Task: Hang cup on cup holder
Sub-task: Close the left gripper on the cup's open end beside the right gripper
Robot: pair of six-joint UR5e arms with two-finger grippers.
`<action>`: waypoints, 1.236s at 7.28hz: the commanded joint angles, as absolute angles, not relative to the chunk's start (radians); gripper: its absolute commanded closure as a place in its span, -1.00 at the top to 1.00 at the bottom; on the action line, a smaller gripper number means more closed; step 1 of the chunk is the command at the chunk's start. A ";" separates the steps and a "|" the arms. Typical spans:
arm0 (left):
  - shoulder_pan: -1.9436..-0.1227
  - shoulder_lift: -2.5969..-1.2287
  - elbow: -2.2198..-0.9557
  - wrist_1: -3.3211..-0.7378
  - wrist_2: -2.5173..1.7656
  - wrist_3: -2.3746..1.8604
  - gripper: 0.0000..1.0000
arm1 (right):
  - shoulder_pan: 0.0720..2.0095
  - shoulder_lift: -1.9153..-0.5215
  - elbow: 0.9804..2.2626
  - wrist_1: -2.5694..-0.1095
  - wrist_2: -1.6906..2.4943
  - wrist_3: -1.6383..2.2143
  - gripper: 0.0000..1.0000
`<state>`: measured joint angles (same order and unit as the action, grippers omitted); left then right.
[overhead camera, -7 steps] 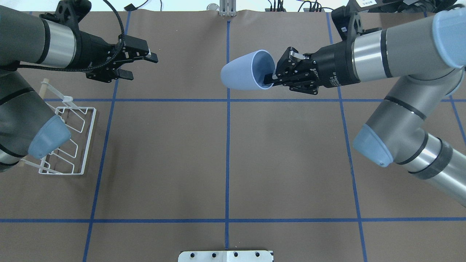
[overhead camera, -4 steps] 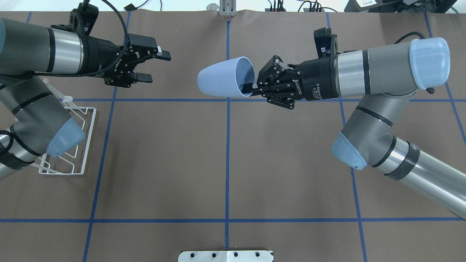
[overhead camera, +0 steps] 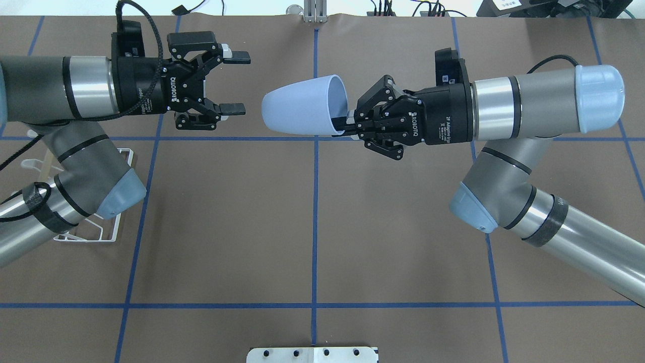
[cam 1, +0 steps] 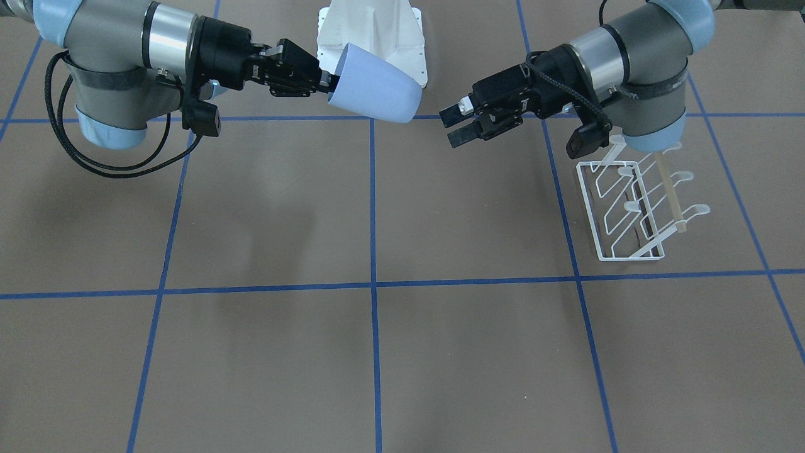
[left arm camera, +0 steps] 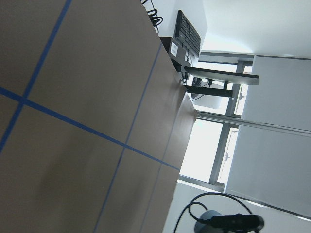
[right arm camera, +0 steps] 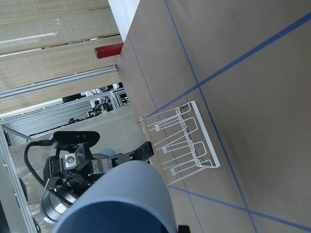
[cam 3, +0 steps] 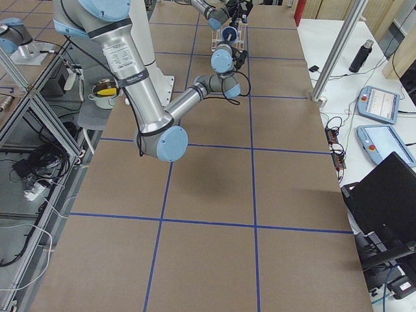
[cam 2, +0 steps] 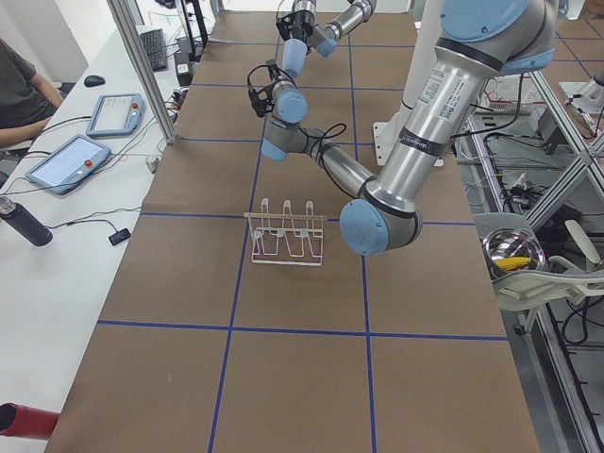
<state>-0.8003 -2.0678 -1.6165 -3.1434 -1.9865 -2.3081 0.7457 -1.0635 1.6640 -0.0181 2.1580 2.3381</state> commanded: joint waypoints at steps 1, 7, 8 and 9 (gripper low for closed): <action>-0.767 -2.072 -1.608 -3.252 -1.910 -2.399 0.96 | 0.744 -1.062 1.663 0.055 2.149 2.414 -1.00; -0.630 -2.085 -1.609 -3.491 -1.801 -2.467 0.96 | 0.689 -1.062 1.661 0.169 2.045 2.516 -1.00; -0.630 -2.089 -1.612 -3.493 -1.798 -2.467 0.96 | 0.664 -1.063 1.660 0.190 2.045 2.514 -1.00; -0.630 -2.091 -1.612 -3.493 -1.770 -2.467 0.96 | 0.640 -1.063 1.658 0.224 2.045 2.516 -1.00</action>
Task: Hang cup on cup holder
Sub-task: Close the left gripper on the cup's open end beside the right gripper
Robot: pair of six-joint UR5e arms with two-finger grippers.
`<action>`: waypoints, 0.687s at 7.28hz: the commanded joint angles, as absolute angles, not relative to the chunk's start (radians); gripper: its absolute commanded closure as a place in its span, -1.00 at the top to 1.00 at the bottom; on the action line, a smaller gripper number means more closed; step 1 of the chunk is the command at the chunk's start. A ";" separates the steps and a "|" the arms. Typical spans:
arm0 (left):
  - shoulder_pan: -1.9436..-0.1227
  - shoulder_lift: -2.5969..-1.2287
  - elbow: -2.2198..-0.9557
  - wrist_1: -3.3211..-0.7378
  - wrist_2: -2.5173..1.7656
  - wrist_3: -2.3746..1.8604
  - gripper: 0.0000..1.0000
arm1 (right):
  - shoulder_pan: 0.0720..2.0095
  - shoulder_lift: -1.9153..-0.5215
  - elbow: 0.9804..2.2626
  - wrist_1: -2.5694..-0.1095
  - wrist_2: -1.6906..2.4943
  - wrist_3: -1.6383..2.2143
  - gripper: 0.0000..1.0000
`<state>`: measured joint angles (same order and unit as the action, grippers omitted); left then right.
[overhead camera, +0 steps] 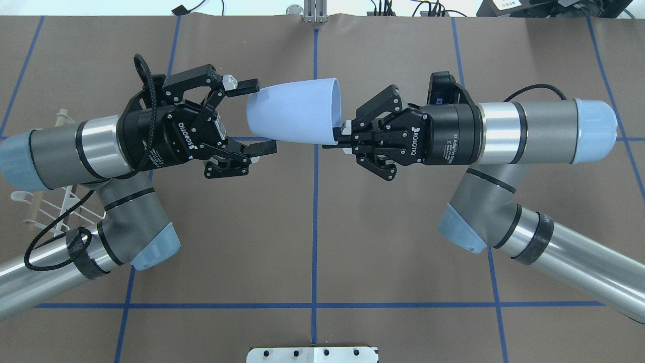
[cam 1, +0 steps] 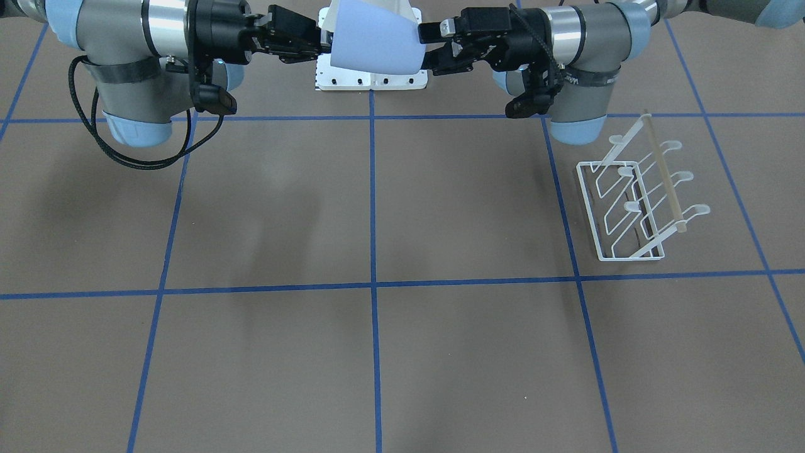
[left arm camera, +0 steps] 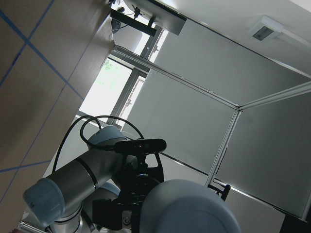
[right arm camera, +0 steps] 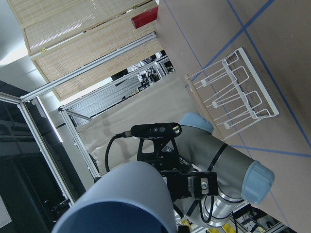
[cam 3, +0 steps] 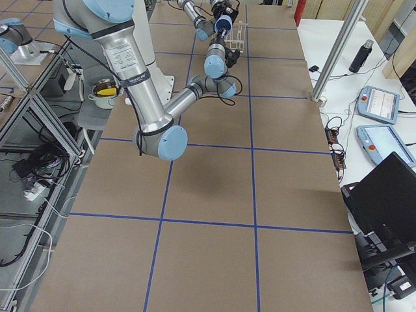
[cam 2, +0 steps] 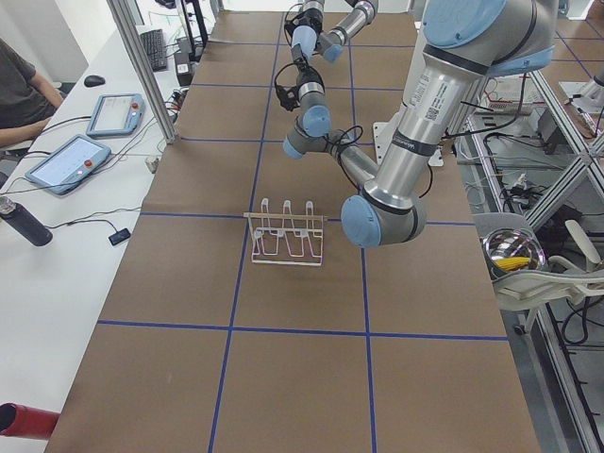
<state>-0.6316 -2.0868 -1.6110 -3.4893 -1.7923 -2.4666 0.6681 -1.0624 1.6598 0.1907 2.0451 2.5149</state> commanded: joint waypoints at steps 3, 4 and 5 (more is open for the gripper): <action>-0.629 -2.089 -1.615 -3.511 -1.767 -2.470 0.96 | 0.634 -1.063 1.660 0.244 2.043 2.530 -1.00; -0.618 -2.082 -1.612 -3.543 -1.766 -2.470 0.95 | 0.635 -1.063 1.660 0.245 2.043 2.530 -1.00; -0.611 -2.082 -1.614 -3.545 -1.764 -2.470 0.95 | 0.638 -1.065 1.660 0.245 2.043 2.528 -1.00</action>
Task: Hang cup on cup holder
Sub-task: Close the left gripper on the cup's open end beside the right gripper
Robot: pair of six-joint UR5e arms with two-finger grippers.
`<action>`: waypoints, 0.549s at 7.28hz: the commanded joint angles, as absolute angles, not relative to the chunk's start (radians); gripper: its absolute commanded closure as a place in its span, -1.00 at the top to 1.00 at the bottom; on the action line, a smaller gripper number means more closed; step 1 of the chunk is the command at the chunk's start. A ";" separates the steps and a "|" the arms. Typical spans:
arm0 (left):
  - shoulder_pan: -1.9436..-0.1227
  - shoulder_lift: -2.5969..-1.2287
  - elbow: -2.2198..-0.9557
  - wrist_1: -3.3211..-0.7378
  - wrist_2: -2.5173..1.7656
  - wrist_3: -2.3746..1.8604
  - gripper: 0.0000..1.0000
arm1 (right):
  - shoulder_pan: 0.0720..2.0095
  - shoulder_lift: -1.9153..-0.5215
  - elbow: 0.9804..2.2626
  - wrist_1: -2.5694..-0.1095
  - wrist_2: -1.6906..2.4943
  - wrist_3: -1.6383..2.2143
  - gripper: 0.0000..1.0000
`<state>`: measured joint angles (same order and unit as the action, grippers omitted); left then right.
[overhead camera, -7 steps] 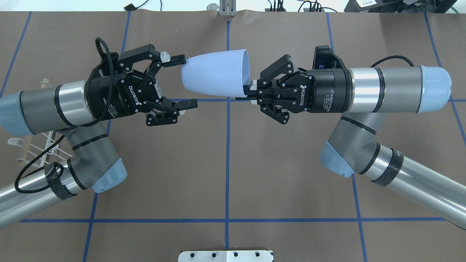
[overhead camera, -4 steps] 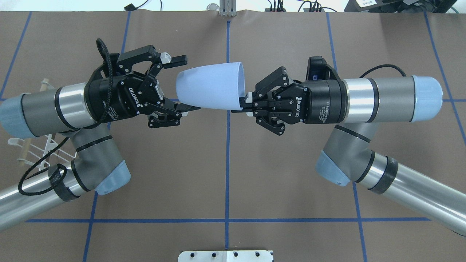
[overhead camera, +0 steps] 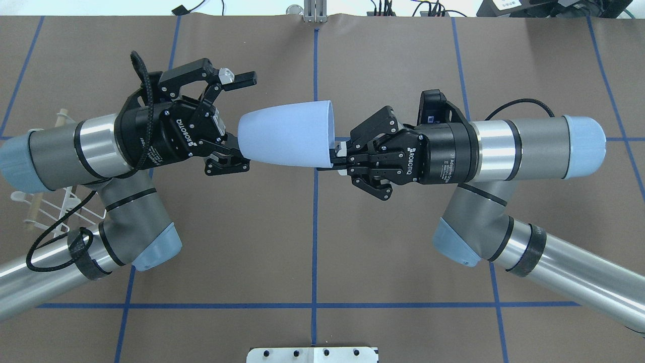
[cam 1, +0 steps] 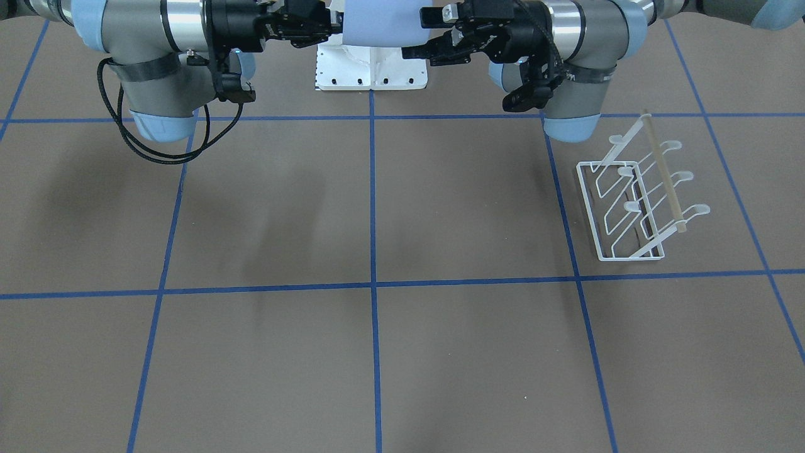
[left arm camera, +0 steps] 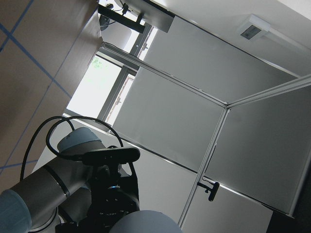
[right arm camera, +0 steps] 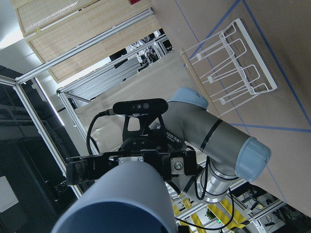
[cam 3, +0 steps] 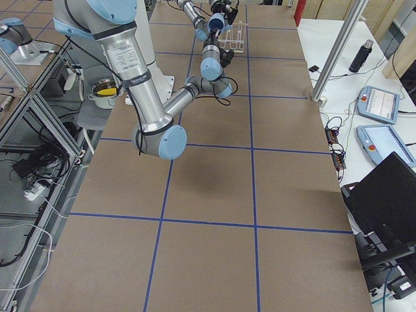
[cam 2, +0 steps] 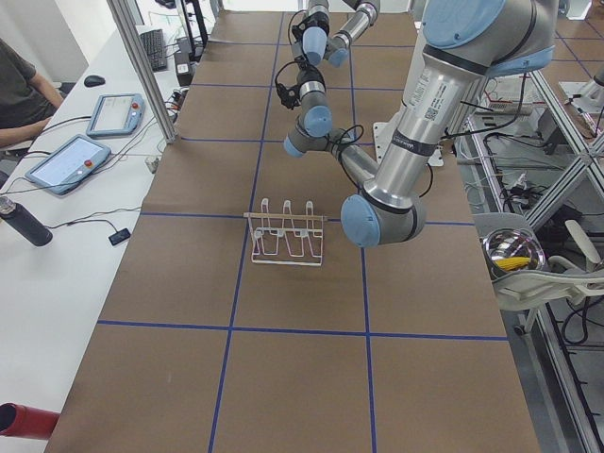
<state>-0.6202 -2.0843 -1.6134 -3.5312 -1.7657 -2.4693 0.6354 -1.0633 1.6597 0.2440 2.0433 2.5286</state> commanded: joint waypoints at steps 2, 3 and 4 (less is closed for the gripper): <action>-0.595 -2.086 -1.614 -3.545 -1.764 -2.470 0.95 | 0.637 -1.065 1.658 0.245 2.033 2.528 -1.00; -0.595 -2.086 -1.614 -3.545 -1.764 -2.470 0.95 | 0.637 -1.065 1.657 0.245 2.031 2.528 -1.00; -0.595 -2.088 -1.615 -3.544 -1.764 -2.471 0.95 | 0.637 -1.066 1.645 0.245 2.034 2.530 -1.00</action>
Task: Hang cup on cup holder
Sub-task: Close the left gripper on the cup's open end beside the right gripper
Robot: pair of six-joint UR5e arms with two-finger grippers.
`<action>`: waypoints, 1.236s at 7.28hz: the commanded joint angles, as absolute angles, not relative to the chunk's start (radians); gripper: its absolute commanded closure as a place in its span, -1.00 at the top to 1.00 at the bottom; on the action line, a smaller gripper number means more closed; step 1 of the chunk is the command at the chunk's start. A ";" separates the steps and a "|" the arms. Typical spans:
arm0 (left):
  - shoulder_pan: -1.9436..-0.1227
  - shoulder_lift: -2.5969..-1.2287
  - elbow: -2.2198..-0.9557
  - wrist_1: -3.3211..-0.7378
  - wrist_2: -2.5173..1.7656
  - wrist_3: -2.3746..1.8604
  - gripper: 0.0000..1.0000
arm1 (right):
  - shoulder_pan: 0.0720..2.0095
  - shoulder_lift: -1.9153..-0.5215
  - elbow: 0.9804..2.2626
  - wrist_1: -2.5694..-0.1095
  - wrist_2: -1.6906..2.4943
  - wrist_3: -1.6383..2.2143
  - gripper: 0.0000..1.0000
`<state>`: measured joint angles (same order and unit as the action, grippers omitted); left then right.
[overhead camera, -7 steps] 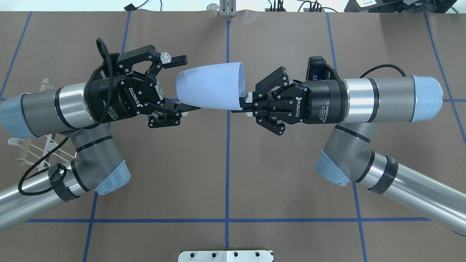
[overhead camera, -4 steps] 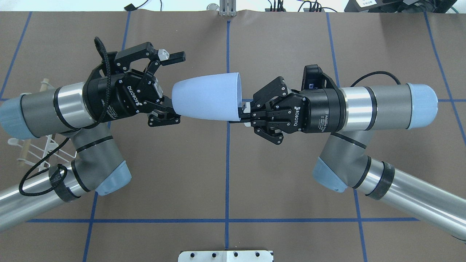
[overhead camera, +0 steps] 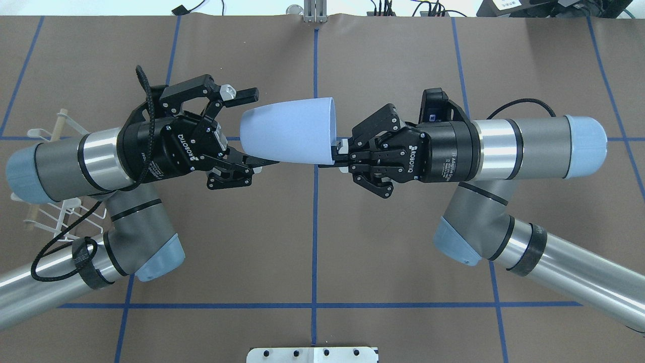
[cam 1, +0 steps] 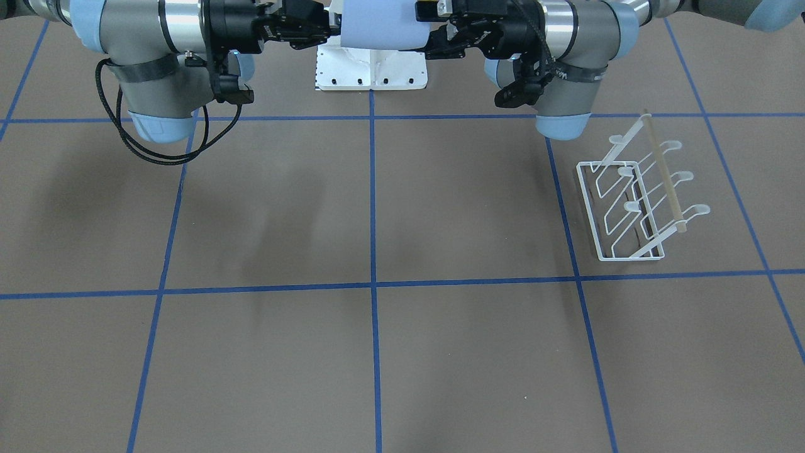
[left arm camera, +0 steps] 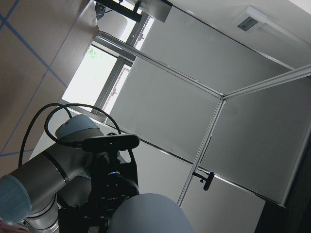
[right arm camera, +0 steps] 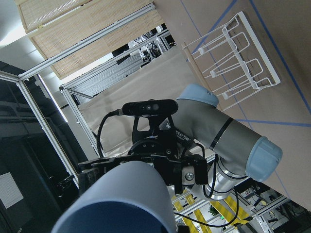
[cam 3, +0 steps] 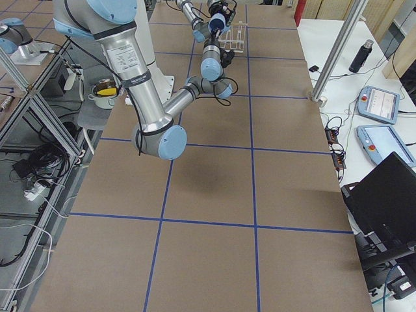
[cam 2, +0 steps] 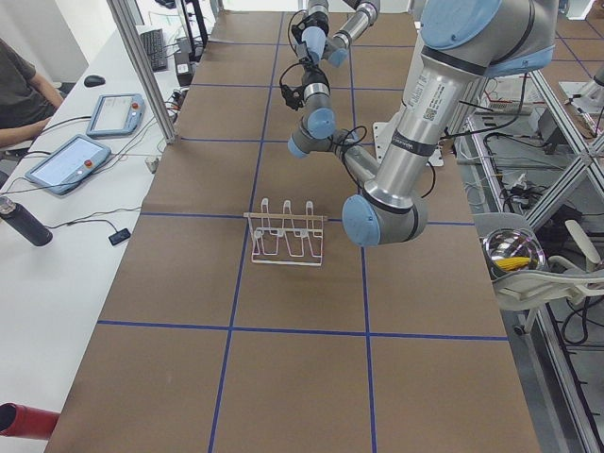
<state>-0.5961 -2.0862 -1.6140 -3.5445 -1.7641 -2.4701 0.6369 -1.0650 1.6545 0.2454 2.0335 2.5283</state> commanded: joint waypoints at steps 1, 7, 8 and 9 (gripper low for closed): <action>-0.595 -2.089 -1.618 -3.543 -1.764 -2.470 0.95 | 0.637 -1.069 1.644 0.261 2.034 2.530 -1.00; -0.594 -2.079 -1.614 -3.545 -1.764 -2.464 -1.00 | 0.659 -1.066 1.652 0.264 2.033 2.526 1.00; -0.594 -2.077 -1.615 -3.544 -1.764 -2.464 -1.00 | 0.687 -1.075 1.667 0.265 2.036 2.530 1.00; -0.597 -2.075 -1.618 -3.539 -1.761 -2.464 -1.00 | 0.708 -1.106 1.690 0.267 2.048 2.526 1.00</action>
